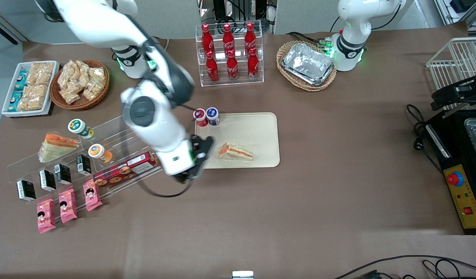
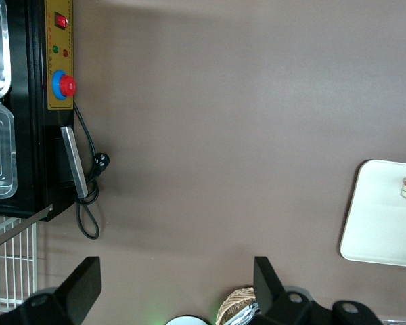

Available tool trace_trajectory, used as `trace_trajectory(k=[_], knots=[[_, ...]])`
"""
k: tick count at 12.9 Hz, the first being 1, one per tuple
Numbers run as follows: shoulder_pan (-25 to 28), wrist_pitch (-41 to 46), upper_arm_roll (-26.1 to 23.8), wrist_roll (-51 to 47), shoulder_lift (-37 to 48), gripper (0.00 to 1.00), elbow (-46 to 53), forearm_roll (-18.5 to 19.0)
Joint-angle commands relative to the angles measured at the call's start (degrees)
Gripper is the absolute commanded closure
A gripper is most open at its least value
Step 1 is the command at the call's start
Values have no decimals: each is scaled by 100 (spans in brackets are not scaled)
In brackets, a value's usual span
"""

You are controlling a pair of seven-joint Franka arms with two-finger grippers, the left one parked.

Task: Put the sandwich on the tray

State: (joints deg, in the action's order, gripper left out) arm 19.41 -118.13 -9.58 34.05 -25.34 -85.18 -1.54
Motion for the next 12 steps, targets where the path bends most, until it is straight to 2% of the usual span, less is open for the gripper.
trace_trajectory(k=[1, 3, 5, 6, 9, 12], knots=[[-910, 789, -62, -677, 598, 0, -60, -400], [-1053, 1438, -27, -1397, 714, 0, 420, -365], [-1027, 2002, 332, -2556, 801, 0, 756, -330], [-1044, 2091, 403, -2814, 924, 0, 792, -312], [-1044, 2372, 807, -2886, 1162, 0, 793, -294], [-1044, 2829, 1080, -3499, 1478, 0, 801, -312]])
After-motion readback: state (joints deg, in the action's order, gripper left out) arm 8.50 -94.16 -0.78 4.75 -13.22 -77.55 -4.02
